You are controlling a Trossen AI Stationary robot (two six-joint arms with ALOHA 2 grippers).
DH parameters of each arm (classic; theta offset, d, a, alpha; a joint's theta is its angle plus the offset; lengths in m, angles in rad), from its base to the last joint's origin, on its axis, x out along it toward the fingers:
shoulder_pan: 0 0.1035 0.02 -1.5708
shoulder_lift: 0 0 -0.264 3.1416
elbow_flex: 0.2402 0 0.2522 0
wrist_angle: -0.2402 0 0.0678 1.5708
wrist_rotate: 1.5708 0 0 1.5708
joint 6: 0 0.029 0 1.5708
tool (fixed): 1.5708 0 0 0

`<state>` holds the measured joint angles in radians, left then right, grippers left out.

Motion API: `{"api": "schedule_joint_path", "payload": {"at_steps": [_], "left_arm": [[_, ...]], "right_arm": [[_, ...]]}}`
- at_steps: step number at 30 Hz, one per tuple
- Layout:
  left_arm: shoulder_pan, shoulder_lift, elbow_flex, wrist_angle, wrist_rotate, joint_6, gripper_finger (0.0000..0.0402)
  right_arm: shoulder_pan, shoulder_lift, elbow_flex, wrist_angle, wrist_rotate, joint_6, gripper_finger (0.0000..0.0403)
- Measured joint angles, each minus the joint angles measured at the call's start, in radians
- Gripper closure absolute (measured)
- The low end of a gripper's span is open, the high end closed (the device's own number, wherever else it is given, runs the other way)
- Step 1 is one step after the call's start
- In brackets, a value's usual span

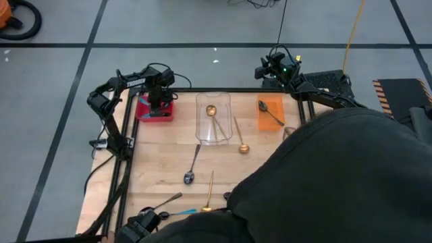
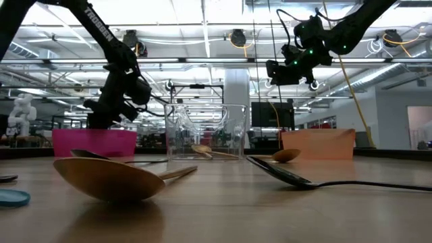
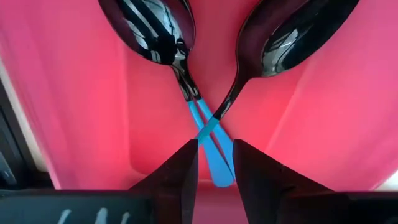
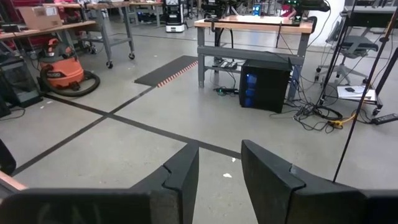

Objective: Sort silverware by color (type)
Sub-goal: Put the blue spoon into the red bin

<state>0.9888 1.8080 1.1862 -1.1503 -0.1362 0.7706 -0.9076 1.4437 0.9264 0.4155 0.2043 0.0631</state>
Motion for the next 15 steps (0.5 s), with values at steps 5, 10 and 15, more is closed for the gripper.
{"api": "schedule_joint_path", "payload": {"at_steps": [5, 10, 15], "left_arm": [[0.000, 0.000, 0.000, 0.006, -0.003, 0.004, 0.0293], [0.000, 0.000, 0.000, 0.015, 0.001, 0.006, 0.0293], [0.000, 0.000, -0.010, 0.017, 0.001, 0.012, 0.0293]], "right_arm": [[-0.006, 0.000, 0.000, -0.002, 0.001, 0.000, 0.0289], [-0.010, 0.000, 0.000, -0.002, 0.001, 0.001, 0.0289], [-0.010, 0.000, 0.000, -0.006, 0.002, 0.002, 0.0289]]}}
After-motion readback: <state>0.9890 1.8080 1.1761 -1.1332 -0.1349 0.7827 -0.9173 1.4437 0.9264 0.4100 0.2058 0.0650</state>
